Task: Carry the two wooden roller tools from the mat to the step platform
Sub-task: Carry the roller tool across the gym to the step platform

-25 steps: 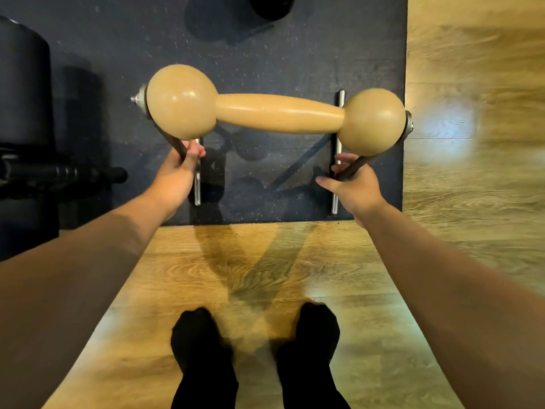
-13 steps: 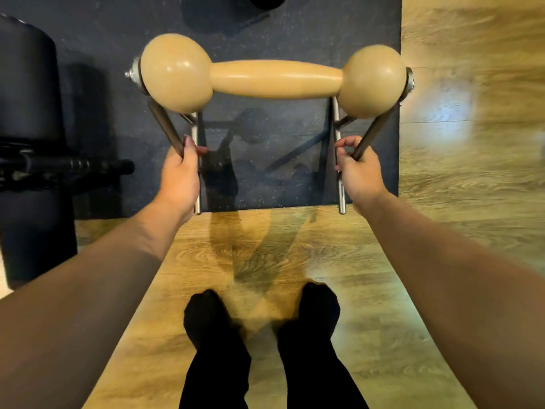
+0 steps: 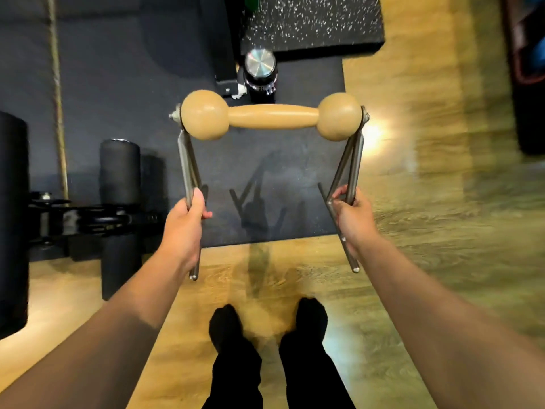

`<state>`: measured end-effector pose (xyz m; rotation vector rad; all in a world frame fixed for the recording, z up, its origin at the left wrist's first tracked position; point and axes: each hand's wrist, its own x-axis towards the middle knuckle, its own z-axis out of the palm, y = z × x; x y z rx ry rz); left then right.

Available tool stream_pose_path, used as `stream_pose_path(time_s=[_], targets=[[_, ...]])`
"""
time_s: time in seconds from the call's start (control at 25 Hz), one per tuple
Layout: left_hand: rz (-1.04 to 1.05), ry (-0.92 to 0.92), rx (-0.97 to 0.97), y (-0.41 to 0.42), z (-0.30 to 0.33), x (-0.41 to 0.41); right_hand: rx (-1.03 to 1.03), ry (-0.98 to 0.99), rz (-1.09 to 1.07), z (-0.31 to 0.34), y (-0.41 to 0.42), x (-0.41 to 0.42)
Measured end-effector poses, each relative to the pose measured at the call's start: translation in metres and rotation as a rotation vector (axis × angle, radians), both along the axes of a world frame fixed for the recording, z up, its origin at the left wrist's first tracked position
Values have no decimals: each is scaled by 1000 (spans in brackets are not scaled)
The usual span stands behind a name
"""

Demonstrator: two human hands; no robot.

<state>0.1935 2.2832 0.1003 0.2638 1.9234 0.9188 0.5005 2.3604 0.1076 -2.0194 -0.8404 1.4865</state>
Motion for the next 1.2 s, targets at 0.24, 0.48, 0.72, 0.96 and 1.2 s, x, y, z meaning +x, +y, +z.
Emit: stream_pose_path(time_s=[0.24,0.48,0.72,0.96,1.2], targets=[[-30,-48,144,38,162,-5,92,47,30,164,29,-5],[-53,-86,366,61,337,-14,250,92,54,349,53,-9],[0,-61,520,73,497,-29,445,147,101,515,58,-24],[31,-81,703,65,673,-45,648,133,81,681,43,-42],[-30,-199,1012,43,837,-50,845,152,56,840,19,-49]])
